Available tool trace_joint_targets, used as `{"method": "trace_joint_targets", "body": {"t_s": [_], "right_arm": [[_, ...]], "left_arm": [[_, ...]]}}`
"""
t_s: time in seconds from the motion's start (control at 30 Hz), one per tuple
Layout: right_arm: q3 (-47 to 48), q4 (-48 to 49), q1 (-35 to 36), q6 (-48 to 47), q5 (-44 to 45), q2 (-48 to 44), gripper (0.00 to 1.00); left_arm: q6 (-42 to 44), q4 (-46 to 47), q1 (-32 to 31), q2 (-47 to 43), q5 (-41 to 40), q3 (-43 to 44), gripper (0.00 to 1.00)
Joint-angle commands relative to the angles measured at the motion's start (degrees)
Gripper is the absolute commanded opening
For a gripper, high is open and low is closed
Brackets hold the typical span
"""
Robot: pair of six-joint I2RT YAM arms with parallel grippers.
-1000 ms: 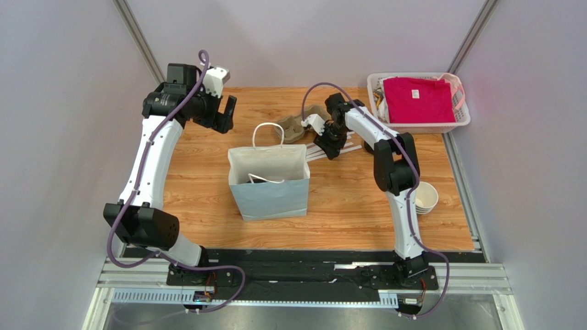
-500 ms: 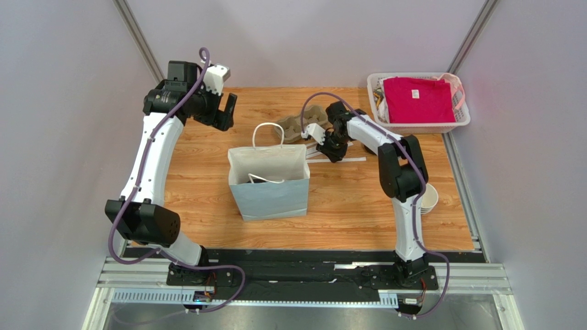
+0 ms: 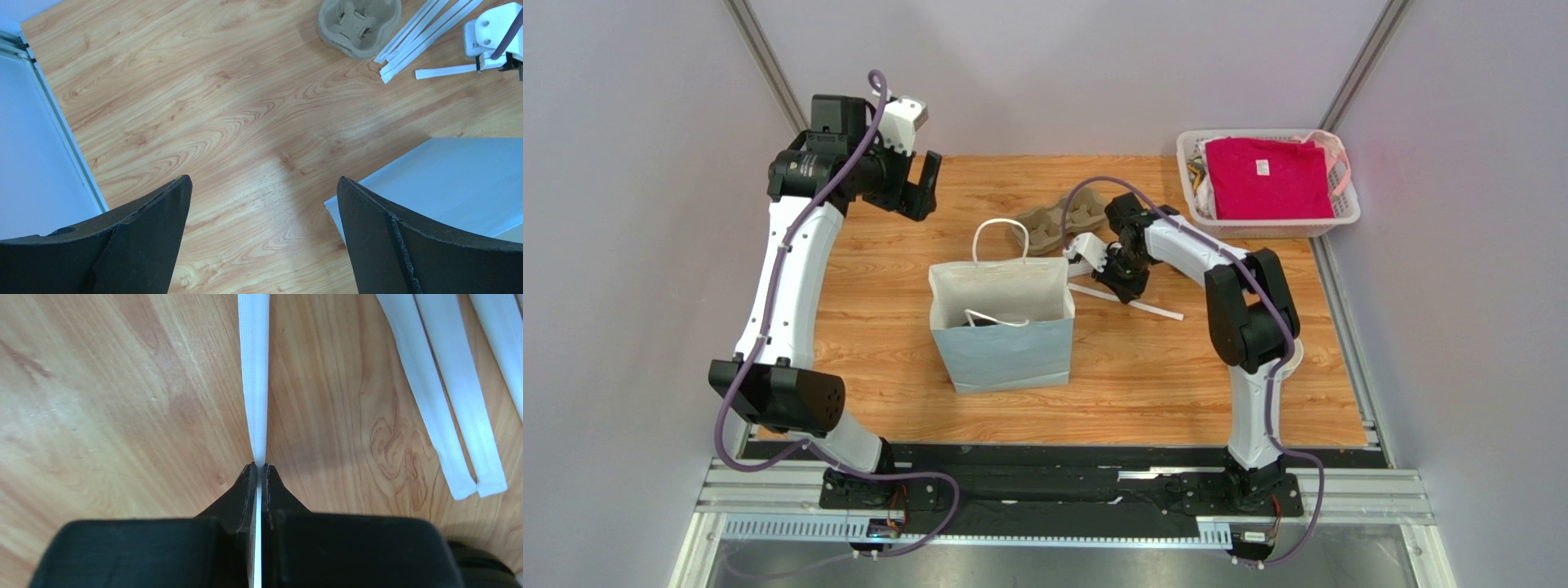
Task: Pack the takeout coffee
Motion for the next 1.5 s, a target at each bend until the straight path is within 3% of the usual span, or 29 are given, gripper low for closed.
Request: {"method": "trace_joint_targets", "body": {"t_s": [0.0, 0.23, 0.43, 0.6, 0.8, 1.0, 1.2, 1.47], "right_arm": [[6.6, -6.4, -1.7, 6.6, -2.9, -7.2, 0.0], [10.5, -11.1, -5.3, 13.5, -7.4, -17.0, 0.0], [14.7, -6.2, -6.4, 22.0, -13.6, -25.7, 0.0], [29.8, -6.0, -4.7, 29.0, -21.2, -25.7, 0.0], [37.1, 2.6, 0.7, 40.6, -27.8, -26.9, 0.0], [33.0, 11.7, 10.9, 45.8, -27.7, -28.8, 0.0], [26.4, 16.1, 18.8, 41.7, -24.3, -28.9, 0.0], [15.2, 23.7, 21.2, 36.9, -22.5, -27.3, 0.0]], "left_arm": [[-0.3, 0.1, 0.5, 0.4, 0.7, 3.2, 0.97], [-1.8, 1.4, 1.5, 0.4, 1.6, 5.1, 0.98], [-4.8, 4.1, 3.5, -0.2, 5.9, 9.6, 0.99], [-5.9, 6.5, 3.8, -1.2, 6.3, 12.4, 0.99], [-7.2, 8.4, 4.1, -5.1, 6.4, 6.5, 0.99], [-8.4, 10.0, 4.5, -10.2, 7.0, 1.5, 0.99], [-9.2, 11.0, 5.0, -14.0, 7.5, -2.4, 0.99], [-8.9, 11.9, 5.3, -17.9, 8.7, -7.9, 0.99]]}}
